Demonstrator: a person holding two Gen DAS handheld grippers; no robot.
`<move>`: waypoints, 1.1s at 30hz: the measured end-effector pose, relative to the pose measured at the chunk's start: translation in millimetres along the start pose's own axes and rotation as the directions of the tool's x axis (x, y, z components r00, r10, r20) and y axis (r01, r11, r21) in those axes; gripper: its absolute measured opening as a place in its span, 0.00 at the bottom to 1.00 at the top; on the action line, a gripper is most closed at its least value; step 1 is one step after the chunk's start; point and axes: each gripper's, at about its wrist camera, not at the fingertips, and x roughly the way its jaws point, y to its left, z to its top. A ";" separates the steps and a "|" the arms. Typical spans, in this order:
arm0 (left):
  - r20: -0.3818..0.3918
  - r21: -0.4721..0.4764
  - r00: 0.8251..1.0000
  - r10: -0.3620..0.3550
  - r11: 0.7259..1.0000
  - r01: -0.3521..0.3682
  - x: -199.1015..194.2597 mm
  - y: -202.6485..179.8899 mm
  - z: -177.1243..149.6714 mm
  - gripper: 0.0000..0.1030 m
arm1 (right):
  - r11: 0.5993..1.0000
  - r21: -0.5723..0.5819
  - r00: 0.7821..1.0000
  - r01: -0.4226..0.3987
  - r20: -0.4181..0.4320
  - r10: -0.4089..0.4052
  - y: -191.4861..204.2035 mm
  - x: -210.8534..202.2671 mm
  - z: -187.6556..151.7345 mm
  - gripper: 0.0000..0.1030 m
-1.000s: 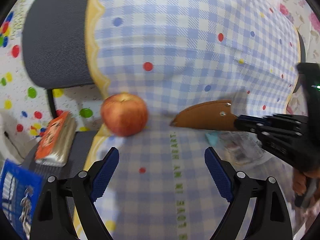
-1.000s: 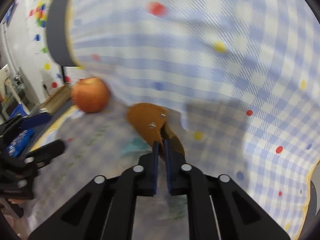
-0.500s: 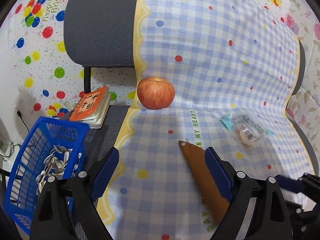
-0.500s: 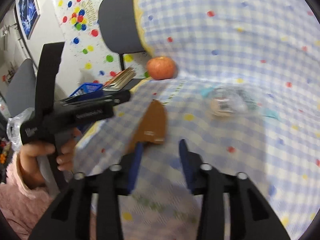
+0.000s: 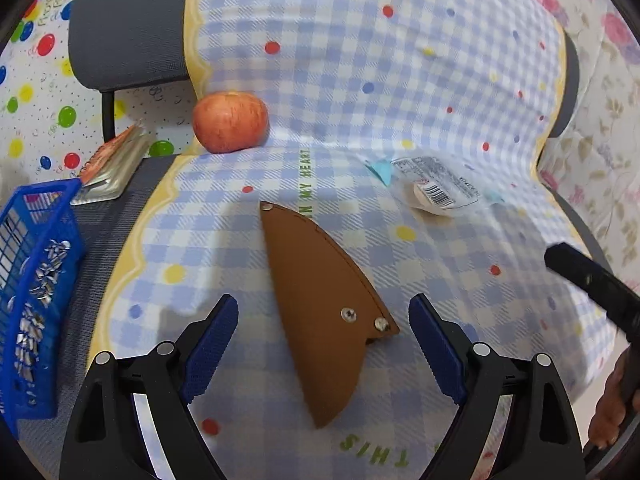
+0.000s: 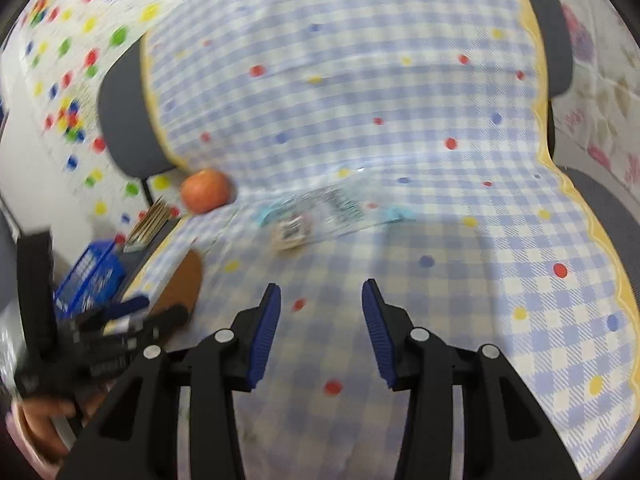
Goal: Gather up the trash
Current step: 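Pass the sheath from the right gripper into the left gripper, then grasp the clear plastic bag with the right gripper while the left gripper holds the sheath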
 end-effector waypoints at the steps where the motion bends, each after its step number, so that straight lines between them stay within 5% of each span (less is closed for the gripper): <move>1: -0.001 -0.005 1.000 0.001 1.000 -0.001 3.2 -0.1 1.4 0.83 | 1.000 0.021 1.000 0.001 0.000 -0.001 -4.9 6.4 4.1 0.41; 10: 0.011 -0.016 1.000 0.019 1.000 -0.018 18.5 9.2 12.4 0.67 | 0.979 0.205 0.997 -0.003 -0.080 0.020 -36.1 65.9 32.6 0.41; 19: 0.011 -0.020 1.000 0.005 1.000 -0.005 21.9 11.0 14.0 0.66 | 0.926 0.375 0.997 -0.048 -0.034 0.065 -59.7 93.3 54.3 0.41; 21: 0.010 -0.021 1.000 0.007 1.000 -0.007 22.0 10.5 14.1 0.66 | 0.915 0.402 0.998 -0.039 -0.026 0.054 -64.6 97.6 57.7 0.36; 23: 0.010 -0.017 1.000 0.014 1.000 -0.014 22.2 10.2 14.9 0.66 | 0.892 0.447 0.995 -0.075 -0.025 0.096 -72.8 100.9 57.9 0.02; 31: 0.032 0.023 0.999 0.009 1.000 -0.009 5.6 7.2 4.0 0.51 | 0.955 0.270 0.989 -0.122 0.113 0.095 -38.5 8.2 50.0 0.02; 33: 0.054 0.030 0.998 -0.028 0.999 0.027 -4.7 6.3 -2.1 0.34 | 0.966 0.233 0.988 -0.108 0.132 0.079 -32.2 -22.2 40.8 0.02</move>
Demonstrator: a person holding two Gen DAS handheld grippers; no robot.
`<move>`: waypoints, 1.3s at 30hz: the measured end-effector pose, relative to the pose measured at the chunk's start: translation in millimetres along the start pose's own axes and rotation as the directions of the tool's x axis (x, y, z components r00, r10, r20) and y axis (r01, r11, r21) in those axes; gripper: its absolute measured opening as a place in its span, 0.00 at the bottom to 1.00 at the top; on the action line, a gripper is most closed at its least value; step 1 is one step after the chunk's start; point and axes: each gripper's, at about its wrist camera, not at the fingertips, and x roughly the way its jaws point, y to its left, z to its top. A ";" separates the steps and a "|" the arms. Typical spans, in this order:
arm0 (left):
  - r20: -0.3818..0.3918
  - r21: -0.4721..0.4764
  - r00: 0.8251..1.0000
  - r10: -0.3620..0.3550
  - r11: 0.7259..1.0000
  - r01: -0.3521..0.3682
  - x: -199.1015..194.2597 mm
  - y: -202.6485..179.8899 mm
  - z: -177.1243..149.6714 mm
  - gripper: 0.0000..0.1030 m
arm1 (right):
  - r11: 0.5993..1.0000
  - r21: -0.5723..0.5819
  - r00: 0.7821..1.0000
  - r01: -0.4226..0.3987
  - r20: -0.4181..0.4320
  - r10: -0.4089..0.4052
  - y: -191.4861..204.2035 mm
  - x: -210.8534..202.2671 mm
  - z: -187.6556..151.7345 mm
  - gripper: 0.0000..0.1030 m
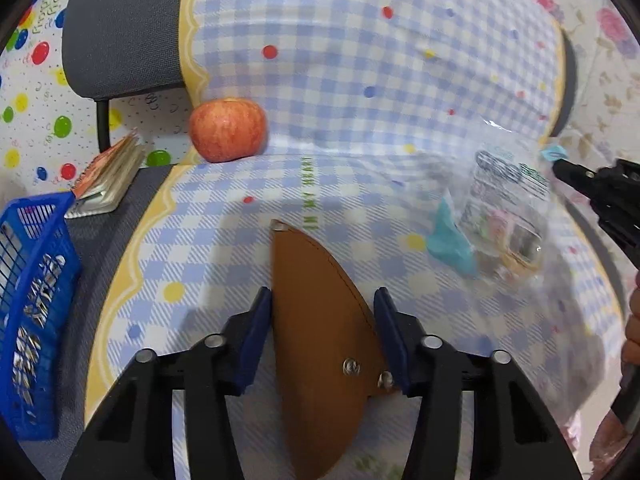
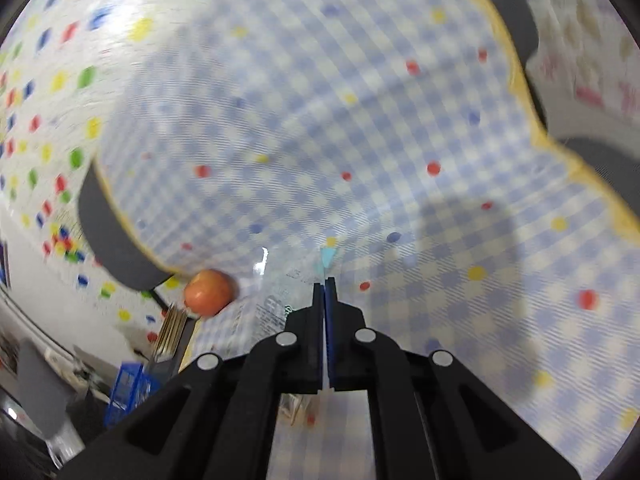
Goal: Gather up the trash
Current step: 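Grasp the clear plastic bag with the right gripper while the left gripper holds the sheath, then carry the sheath and plastic bag over the bin and open both grippers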
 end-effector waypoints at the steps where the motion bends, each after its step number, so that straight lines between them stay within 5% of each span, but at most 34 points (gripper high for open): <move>1: 0.016 0.007 1.000 -0.006 1.000 0.006 -6.0 -0.9 -1.6 0.27 | 1.000 -0.012 1.000 0.004 0.007 -0.004 1.7 -9.4 -3.4 0.02; 8: 0.026 0.039 0.998 -0.059 0.998 0.058 -33.6 -9.9 -15.2 0.20 | 0.995 -0.093 0.998 0.041 0.058 -0.035 13.4 -69.5 -35.0 0.02; 10: -0.004 0.017 0.996 -0.089 0.996 0.089 -32.6 -8.1 -19.9 0.28 | 0.993 -0.104 0.997 0.047 0.064 -0.041 14.1 -78.3 -42.2 0.02; 13: -0.062 -0.018 0.993 -0.096 0.995 0.095 -27.0 -7.2 -31.2 0.53 | 0.990 -0.123 0.995 0.071 0.076 -0.062 14.6 -88.6 -55.1 0.02; 22: -0.040 0.000 0.999 -0.027 1.000 0.027 -39.1 -11.2 -50.8 0.54 | 0.981 -0.174 0.993 0.083 0.101 -0.066 18.9 -123.7 -82.7 0.02; 26: -0.029 0.044 1.000 0.004 0.999 -0.003 -40.2 -24.1 -50.1 0.40 | 0.980 -0.180 0.992 0.083 0.108 -0.064 22.0 -131.6 -89.9 0.02; 29: 0.034 0.056 0.999 -0.033 0.998 0.031 -58.3 -28.9 -47.5 0.20 | 0.978 -0.187 0.990 0.088 0.123 -0.066 23.3 -141.9 -91.3 0.02; 33: 0.073 0.062 0.986 -0.149 0.988 0.145 -87.7 -37.3 -44.6 0.15 | 0.979 -0.186 0.987 0.083 0.151 -0.055 25.6 -157.2 -90.2 0.02; 39: 0.128 0.143 0.972 -0.196 0.974 0.177 -119.7 -70.1 -46.7 0.14 | 0.971 -0.209 0.978 0.114 0.198 -0.072 32.5 -177.6 -91.8 0.02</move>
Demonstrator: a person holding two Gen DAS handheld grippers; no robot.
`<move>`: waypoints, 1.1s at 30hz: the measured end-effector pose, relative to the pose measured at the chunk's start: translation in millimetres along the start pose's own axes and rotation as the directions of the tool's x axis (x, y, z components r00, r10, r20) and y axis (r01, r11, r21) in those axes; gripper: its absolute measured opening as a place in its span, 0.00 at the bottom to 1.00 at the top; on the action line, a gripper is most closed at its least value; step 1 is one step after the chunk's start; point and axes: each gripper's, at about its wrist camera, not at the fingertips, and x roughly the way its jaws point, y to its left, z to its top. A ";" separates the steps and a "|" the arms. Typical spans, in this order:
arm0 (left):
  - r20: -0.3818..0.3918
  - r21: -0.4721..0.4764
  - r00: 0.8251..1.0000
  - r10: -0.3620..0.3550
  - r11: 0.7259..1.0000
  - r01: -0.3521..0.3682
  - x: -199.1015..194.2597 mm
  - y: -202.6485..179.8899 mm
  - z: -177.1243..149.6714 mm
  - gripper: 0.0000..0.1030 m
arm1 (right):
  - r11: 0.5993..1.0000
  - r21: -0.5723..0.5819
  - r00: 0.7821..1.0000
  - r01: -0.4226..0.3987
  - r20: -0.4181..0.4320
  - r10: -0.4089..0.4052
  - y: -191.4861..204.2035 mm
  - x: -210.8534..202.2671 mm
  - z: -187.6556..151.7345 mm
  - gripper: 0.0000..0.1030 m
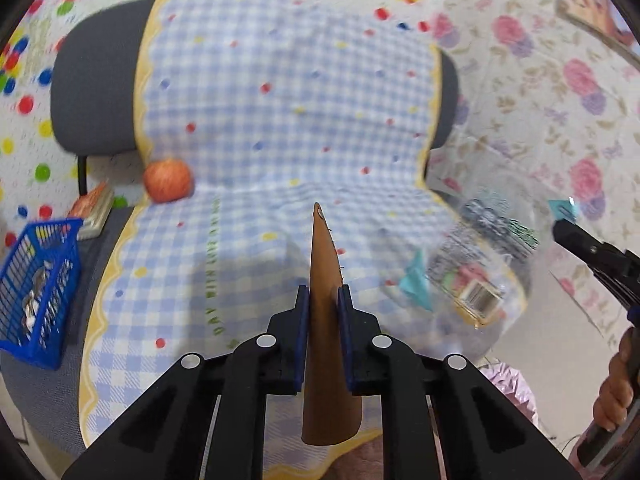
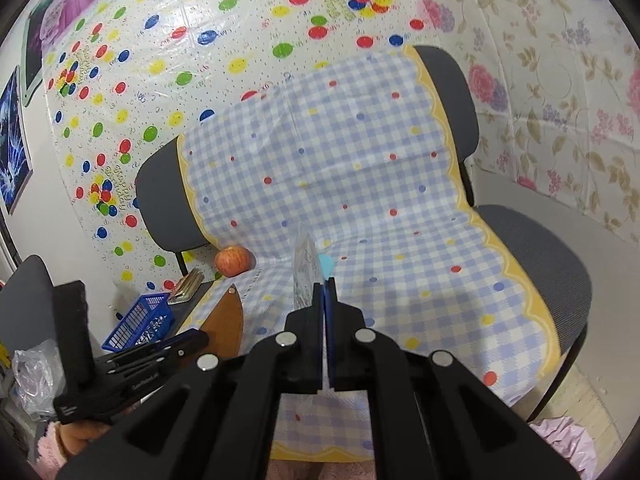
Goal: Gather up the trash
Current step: 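Carry the sheath and plastic bag over the bin and open both grippers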
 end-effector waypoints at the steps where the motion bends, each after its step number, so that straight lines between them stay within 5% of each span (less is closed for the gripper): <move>1: 0.009 0.016 1.000 0.003 1.000 -0.003 -3.2 -5.8 0.9 0.14 | 1.000 -0.007 1.000 0.011 0.005 -0.011 0.2 -4.2 -0.1 0.02; 12: -0.002 0.131 0.991 -0.136 0.982 0.135 -5.8 -74.2 -10.2 0.14 | 0.981 -0.013 0.981 0.192 0.015 -0.192 -33.3 -66.7 -26.4 0.02; 21: -0.116 0.262 0.948 -0.298 0.911 0.318 10.7 -152.5 -44.6 0.14 | 0.907 0.029 0.907 0.420 -0.035 -0.419 -79.9 -118.4 -70.5 0.02; 29: -0.194 0.291 0.913 -0.358 0.868 0.402 23.0 -190.8 -65.2 0.14 | 0.811 0.088 0.812 0.578 -0.158 -0.562 -125.5 -135.3 -116.7 0.02; 33: -0.217 0.304 0.908 -0.360 0.859 0.413 24.7 -199.9 -73.2 0.14 | 0.800 0.123 0.804 0.587 -0.204 -0.558 -143.8 -132.8 -126.7 0.05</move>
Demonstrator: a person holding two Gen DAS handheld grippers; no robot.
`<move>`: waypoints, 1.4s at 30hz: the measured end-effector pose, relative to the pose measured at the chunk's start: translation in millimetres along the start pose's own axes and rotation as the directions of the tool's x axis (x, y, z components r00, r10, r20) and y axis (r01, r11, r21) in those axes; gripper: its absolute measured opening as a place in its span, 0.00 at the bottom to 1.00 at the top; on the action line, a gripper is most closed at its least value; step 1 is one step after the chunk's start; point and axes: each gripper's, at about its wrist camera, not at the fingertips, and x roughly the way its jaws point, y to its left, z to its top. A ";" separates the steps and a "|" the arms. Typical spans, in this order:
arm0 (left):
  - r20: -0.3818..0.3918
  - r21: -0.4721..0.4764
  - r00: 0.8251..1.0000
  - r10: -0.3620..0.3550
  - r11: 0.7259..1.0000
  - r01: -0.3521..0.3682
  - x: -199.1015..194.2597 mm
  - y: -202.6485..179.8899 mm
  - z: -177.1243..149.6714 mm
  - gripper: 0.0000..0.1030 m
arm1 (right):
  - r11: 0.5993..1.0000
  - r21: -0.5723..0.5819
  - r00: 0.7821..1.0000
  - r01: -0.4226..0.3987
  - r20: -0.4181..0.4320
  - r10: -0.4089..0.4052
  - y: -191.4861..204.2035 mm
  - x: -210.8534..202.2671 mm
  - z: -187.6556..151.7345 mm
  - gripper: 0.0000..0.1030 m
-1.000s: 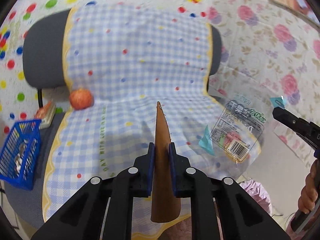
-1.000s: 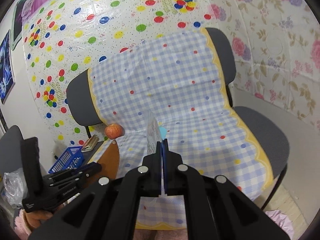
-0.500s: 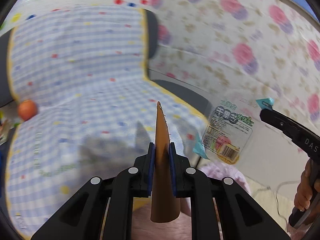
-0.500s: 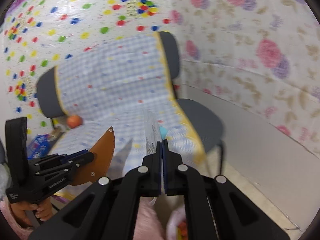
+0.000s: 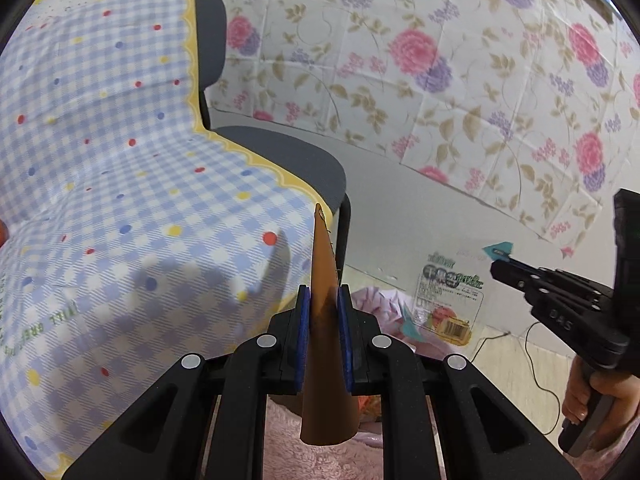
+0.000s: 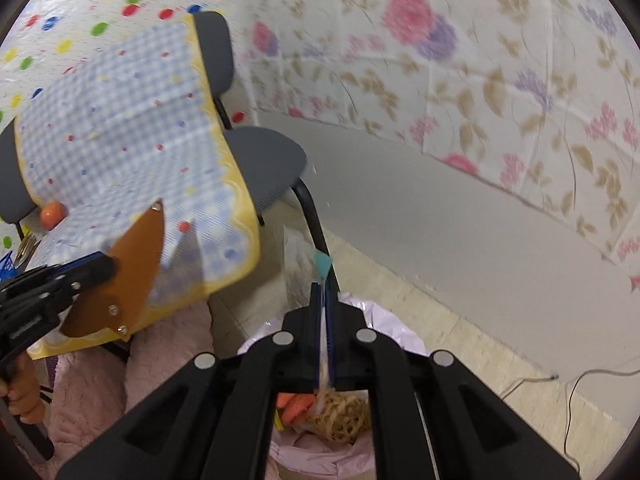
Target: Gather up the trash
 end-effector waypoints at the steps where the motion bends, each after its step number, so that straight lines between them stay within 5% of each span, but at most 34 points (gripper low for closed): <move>1: -0.003 0.001 1.000 -0.001 1.000 0.001 1.3 -1.4 0.1 0.14 | 1.000 0.007 1.000 -0.004 -0.010 0.004 -1.9 3.2 -0.2 0.14; 2: -0.007 0.003 1.000 -0.002 1.000 0.002 2.2 -2.1 -0.7 0.14 | 1.000 0.013 1.000 -0.007 -0.014 0.007 -3.9 5.7 -1.0 0.29; 3: -0.010 0.005 1.000 -0.002 1.000 0.002 2.6 -3.1 -1.5 0.14 | 1.000 0.011 1.000 -0.005 -0.010 0.006 -3.4 5.9 -0.7 0.33; 23: -0.078 0.107 0.993 -0.084 0.990 0.092 43.8 -53.5 1.5 0.17 | 0.996 0.064 0.995 -0.068 0.080 0.063 -21.4 -14.9 15.1 0.42; 24: -0.079 0.107 0.992 -0.095 0.989 0.103 46.4 -56.0 4.0 0.23 | 0.995 0.066 0.994 -0.069 0.084 0.063 -23.2 -15.9 15.4 0.43; 26: -0.075 0.099 0.993 -0.090 0.990 0.097 48.0 -56.3 6.7 0.71 | 0.995 0.069 0.994 -0.068 0.089 0.062 -24.8 -17.9 14.5 0.45; 27: -0.054 0.084 0.996 -0.072 0.994 0.076 45.9 -53.4 7.4 0.75 | 0.995 0.073 0.994 -0.067 0.090 0.060 -25.8 -19.1 13.3 0.45; 33: -0.064 0.005 0.998 0.008 1.000 -0.008 37.5 -25.8 1.8 0.86 | 0.995 0.074 0.994 -0.072 0.086 0.065 -24.9 -18.9 14.0 0.54; 42: -0.078 -0.043 0.990 0.120 0.991 -0.124 6.7 5.8 -9.4 0.88 | 0.996 -0.013 0.991 -0.092 0.094 0.093 10.1 -26.7 19.5 0.93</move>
